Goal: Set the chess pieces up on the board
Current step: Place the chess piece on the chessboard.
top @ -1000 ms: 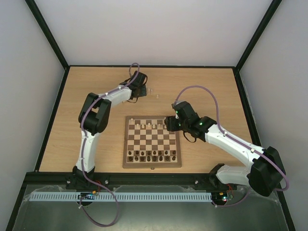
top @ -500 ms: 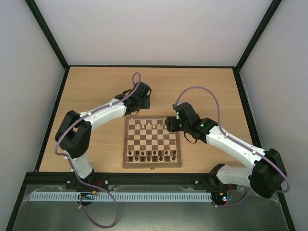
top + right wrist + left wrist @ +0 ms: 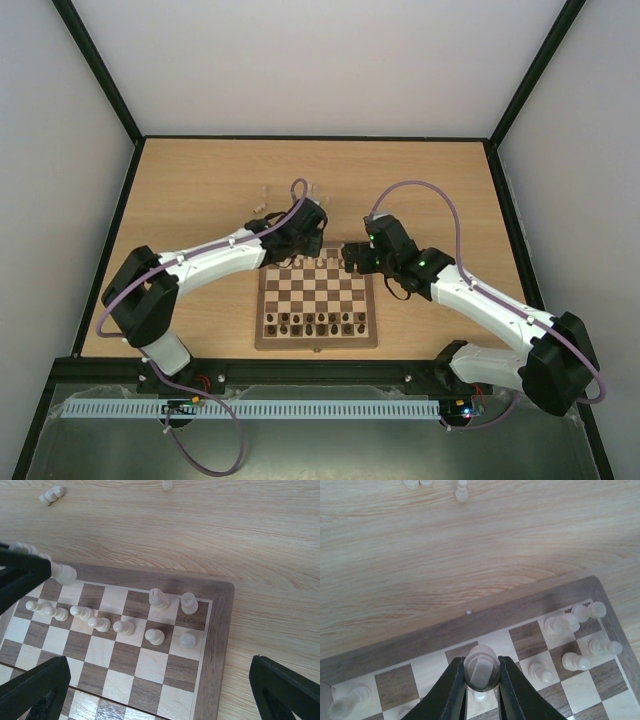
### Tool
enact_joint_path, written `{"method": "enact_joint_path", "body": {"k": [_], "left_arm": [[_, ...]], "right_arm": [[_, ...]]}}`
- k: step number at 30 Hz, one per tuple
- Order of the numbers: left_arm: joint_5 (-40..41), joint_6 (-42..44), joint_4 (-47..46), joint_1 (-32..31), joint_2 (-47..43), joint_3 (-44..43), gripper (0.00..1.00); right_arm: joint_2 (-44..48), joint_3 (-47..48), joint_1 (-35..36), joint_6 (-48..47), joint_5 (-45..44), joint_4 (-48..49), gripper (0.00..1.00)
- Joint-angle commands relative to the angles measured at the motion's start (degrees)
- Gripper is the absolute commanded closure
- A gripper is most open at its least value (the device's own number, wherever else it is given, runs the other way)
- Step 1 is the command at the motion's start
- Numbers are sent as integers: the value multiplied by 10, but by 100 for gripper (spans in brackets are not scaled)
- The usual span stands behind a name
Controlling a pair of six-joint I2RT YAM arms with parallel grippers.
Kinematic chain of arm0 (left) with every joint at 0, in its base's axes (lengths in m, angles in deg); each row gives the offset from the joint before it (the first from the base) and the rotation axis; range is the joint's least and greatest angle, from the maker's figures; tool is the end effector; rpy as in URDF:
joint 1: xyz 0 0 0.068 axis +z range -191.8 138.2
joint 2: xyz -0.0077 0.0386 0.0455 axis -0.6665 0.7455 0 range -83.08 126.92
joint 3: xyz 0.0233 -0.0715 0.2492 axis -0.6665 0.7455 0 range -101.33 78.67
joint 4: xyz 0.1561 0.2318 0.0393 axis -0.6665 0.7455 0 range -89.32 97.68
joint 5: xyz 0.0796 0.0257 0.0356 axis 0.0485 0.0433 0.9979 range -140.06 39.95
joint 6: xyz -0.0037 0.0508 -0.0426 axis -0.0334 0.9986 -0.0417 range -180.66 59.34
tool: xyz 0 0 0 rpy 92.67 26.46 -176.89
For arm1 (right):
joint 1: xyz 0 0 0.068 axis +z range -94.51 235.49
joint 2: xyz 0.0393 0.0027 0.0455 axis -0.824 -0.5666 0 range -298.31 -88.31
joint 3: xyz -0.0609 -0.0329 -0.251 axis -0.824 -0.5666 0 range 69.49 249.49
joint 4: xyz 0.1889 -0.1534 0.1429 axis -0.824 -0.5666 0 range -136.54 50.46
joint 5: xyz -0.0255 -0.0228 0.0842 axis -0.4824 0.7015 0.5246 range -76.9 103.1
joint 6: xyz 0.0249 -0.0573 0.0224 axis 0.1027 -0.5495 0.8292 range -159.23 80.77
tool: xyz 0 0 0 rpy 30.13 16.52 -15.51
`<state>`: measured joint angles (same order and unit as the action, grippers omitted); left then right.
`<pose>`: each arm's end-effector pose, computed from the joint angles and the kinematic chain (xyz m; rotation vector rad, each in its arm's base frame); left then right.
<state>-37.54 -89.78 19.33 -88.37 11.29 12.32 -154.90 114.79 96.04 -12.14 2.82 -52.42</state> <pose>0.2757 -0.2748 0.2001 0.2597 2.3789 -0.3756 0.2302 0.1845 0.2322 -0.1534 2.1916 0.4831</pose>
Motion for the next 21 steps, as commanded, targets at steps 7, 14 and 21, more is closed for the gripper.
{"method": "enact_joint_path", "body": {"k": [7,14,21], "left_arm": [[20,1,-14,-15,9,31,89],[50,7,-39,-27,35,36,90],[75,9,-55,-33,58,40,90]], "right_arm": [[9,-11,-1,8,-26,8,1],[10,-13,-2,7,-27,8,1],[11,-14,-2,8,-25,8,1]]}}
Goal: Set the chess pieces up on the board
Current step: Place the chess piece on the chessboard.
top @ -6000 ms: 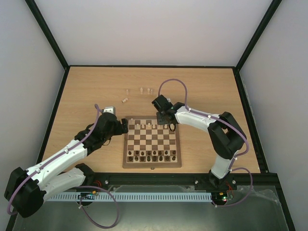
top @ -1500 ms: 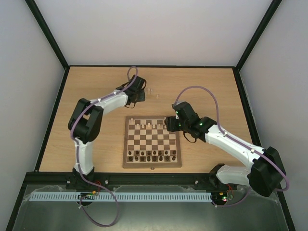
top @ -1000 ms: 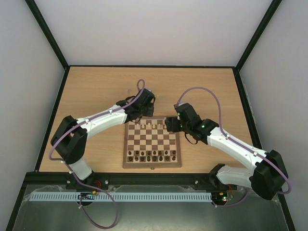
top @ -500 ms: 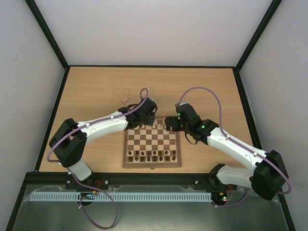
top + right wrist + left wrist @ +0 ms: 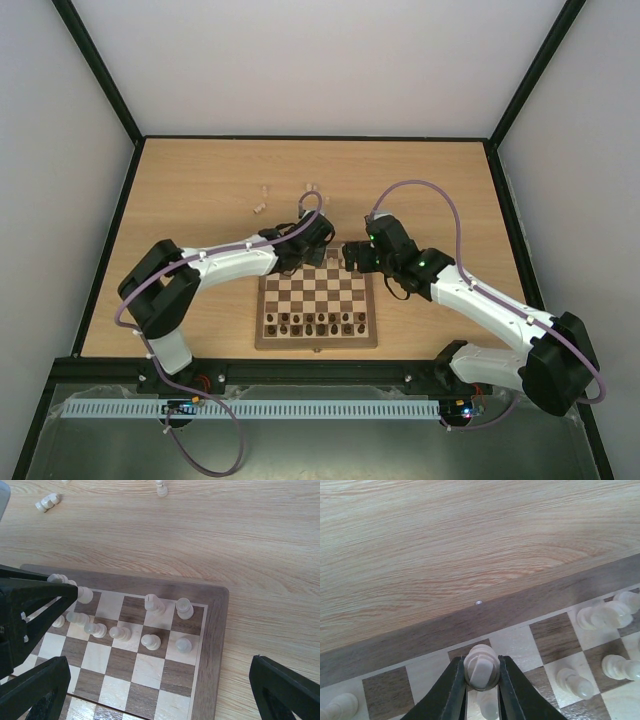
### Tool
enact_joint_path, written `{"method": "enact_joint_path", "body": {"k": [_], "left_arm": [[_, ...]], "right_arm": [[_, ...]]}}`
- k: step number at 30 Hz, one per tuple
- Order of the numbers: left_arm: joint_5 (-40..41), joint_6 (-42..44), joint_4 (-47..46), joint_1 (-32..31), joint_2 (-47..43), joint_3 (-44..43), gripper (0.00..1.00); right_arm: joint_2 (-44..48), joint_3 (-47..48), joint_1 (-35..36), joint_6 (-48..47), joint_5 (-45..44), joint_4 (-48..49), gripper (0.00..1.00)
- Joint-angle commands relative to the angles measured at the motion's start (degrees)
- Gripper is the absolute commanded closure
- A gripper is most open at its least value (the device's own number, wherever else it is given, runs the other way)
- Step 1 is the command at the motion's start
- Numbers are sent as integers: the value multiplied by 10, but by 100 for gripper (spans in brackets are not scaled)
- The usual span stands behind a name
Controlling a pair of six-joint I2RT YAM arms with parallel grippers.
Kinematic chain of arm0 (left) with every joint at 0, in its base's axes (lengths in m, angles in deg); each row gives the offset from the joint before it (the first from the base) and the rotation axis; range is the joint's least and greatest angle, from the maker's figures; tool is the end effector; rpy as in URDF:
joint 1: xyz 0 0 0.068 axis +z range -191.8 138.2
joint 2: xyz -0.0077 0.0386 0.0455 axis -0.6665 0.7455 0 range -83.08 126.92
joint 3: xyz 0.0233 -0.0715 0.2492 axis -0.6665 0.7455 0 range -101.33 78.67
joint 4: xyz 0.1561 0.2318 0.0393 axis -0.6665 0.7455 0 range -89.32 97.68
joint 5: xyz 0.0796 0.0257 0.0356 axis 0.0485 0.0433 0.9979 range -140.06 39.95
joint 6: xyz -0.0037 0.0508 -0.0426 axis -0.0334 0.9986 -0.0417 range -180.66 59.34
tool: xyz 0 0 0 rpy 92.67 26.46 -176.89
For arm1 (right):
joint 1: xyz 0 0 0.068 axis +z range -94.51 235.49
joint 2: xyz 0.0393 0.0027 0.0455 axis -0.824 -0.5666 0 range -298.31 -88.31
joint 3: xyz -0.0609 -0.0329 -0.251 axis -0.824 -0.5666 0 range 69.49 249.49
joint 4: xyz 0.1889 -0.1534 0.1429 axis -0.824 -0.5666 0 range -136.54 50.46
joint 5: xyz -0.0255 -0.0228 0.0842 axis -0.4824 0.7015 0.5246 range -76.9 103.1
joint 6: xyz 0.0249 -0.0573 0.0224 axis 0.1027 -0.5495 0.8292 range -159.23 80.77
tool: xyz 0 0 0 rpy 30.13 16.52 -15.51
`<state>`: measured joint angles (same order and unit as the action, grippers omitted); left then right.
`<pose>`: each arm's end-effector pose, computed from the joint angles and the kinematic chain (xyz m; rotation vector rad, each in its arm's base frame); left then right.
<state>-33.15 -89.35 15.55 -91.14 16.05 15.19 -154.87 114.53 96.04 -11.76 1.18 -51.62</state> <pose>0.2662 -0.2866 0.1585 0.3061 2.3994 -0.2667 0.2313 0.1835 0.2323 -0.1269 2.1761 0.4644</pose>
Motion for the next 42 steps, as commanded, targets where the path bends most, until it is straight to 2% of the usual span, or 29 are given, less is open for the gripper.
{"method": "enact_joint_path", "body": {"k": [1,35,42], "left_arm": [[33,4,-20,-5,11,13,90],[65,-11,-13,-19,38,9,86],[73,-17,-10,-19,36,12,83]], "right_arm": [[10,-12,-2,4,-8,0,1],[13,-15,-2,2,6,3,1],[13,-15,-2,2,9,4,1]]}}
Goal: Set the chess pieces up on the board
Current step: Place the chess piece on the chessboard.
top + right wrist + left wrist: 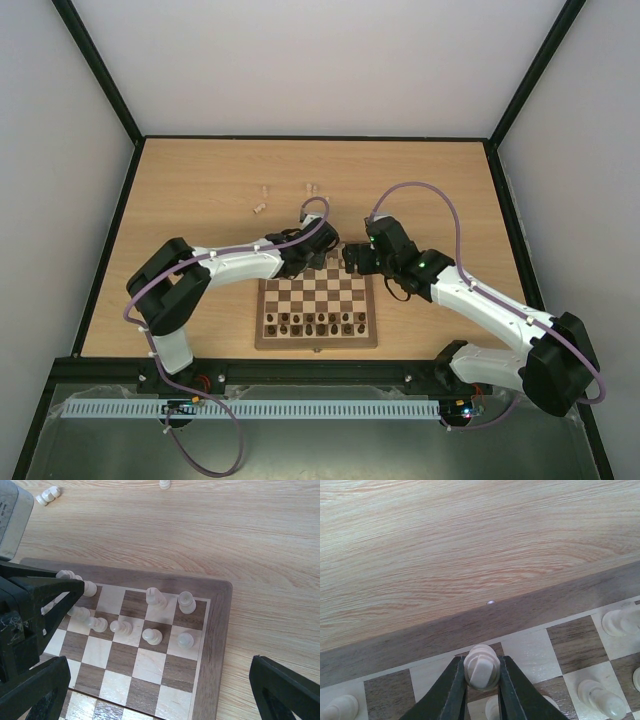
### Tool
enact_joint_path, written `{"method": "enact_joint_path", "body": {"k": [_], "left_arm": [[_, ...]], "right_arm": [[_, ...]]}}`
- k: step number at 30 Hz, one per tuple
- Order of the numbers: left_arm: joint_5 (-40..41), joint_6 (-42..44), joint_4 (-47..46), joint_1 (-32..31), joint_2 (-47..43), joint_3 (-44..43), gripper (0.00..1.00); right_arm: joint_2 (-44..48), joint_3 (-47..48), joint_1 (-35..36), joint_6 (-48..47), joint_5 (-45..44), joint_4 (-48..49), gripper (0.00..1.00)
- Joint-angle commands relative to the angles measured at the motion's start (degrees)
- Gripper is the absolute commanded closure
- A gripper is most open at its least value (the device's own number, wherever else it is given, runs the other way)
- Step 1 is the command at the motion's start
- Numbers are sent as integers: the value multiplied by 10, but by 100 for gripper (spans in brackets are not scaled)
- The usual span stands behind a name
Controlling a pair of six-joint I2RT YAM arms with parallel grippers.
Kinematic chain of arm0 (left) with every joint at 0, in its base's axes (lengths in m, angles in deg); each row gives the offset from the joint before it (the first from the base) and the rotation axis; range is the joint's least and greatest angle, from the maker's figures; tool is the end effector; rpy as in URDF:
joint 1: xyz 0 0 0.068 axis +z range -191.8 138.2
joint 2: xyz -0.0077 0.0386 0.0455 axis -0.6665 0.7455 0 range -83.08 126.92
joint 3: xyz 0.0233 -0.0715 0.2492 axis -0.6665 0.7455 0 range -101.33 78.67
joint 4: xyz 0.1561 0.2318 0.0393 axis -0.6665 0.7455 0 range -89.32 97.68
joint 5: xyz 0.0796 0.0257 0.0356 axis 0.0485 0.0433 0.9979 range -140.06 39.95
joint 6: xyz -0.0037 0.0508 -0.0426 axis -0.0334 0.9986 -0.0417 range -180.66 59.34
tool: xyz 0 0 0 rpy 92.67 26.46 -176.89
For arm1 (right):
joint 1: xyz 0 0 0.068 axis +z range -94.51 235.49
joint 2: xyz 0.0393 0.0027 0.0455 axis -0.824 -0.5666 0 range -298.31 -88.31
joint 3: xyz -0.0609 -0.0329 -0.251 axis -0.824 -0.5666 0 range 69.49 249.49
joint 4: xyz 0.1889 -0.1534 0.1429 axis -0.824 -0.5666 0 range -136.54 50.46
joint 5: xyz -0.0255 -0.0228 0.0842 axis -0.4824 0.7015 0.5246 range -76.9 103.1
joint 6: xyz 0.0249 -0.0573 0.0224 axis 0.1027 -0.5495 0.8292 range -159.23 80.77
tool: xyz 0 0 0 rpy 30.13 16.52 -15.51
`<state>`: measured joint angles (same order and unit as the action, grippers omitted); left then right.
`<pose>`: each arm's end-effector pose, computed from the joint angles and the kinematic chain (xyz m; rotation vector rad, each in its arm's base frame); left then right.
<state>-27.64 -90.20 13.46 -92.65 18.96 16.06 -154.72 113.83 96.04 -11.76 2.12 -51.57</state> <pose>0.2629 -0.2913 0.1388 0.2826 2.3797 -0.1663 0.2297 0.1832 0.2284 -0.1386 2.1884 0.4754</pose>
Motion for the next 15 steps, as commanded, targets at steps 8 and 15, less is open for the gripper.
{"method": "enact_joint_path", "body": {"k": [8,15], "left_arm": [[19,-11,15,-10,7,0,79],[18,-14,21,-13,6,-3,77]], "right_arm": [[11,-9,-1,1,2,3,2],[10,-9,-2,1,3,4,1]]}}
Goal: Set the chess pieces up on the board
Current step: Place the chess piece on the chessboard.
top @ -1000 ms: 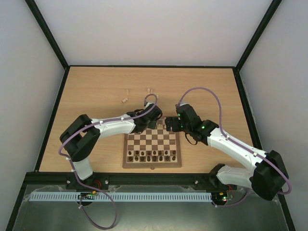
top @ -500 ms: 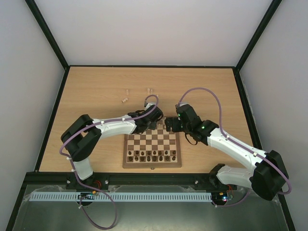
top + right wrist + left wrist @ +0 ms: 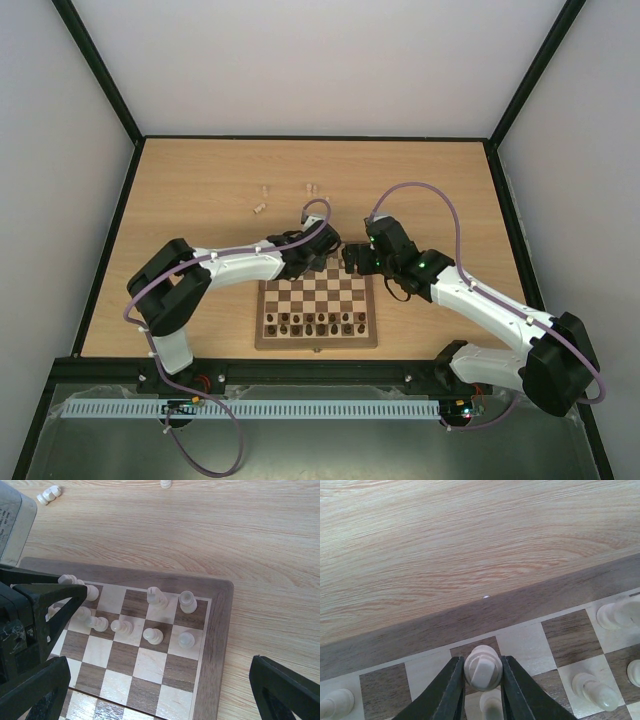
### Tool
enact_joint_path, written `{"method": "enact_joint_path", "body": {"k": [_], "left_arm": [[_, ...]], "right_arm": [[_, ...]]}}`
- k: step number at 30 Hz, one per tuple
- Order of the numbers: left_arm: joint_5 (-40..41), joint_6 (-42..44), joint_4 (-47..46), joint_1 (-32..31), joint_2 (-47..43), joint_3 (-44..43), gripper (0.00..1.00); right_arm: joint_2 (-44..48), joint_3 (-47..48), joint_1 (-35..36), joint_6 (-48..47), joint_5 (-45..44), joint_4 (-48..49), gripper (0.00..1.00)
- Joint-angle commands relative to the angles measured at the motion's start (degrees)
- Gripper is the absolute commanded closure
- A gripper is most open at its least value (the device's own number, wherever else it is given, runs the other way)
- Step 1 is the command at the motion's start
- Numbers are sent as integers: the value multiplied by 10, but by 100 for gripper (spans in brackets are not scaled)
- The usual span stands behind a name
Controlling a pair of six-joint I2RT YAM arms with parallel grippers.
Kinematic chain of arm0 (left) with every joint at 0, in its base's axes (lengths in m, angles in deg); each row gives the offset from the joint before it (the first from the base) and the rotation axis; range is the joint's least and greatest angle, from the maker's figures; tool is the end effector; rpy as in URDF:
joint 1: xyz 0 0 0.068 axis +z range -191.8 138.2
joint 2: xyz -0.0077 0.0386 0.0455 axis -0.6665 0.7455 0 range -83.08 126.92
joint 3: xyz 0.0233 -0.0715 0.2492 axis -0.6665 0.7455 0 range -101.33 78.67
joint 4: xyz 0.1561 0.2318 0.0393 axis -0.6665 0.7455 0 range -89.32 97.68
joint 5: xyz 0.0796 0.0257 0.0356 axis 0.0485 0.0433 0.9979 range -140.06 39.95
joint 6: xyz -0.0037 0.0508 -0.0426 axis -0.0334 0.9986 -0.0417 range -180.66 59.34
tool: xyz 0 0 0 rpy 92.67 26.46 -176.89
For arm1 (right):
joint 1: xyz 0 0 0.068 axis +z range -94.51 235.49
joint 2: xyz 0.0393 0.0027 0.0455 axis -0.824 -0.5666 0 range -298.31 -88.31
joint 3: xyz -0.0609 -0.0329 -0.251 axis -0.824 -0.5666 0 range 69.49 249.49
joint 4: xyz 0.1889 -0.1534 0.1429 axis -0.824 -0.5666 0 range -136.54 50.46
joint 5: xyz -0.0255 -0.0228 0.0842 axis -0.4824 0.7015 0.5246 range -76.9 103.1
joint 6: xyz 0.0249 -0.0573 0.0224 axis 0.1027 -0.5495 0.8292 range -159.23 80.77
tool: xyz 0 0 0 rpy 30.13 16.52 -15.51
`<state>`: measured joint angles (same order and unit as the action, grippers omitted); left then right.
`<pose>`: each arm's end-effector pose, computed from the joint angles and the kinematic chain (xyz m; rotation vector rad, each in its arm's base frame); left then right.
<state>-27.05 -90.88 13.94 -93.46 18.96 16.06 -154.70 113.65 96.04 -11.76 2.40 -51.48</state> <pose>0.2586 -0.2939 0.1384 0.2835 2.3816 -0.1615 0.2293 0.1832 0.2275 -0.1418 2.1908 0.4796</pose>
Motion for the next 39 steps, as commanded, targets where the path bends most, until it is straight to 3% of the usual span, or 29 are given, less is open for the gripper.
{"method": "enact_joint_path", "body": {"k": [1,19,26,35,39], "left_arm": [[13,-6,18,-6,5,-3,77],[35,-17,32,-6,5,-8,69],[33,-16,36,-9,0,-15,55],[30,-15,40,-15,-22,-19,50],[31,-11,41,-15,-42,-26,40]], "right_arm": [[11,-7,-1,1,0,3,1],[11,-7,-1,0,7,4,1],[9,-7,-1,0,9,5,1],[9,-7,-1,0,10,6,1],[11,-7,-1,1,9,5,1]]}}
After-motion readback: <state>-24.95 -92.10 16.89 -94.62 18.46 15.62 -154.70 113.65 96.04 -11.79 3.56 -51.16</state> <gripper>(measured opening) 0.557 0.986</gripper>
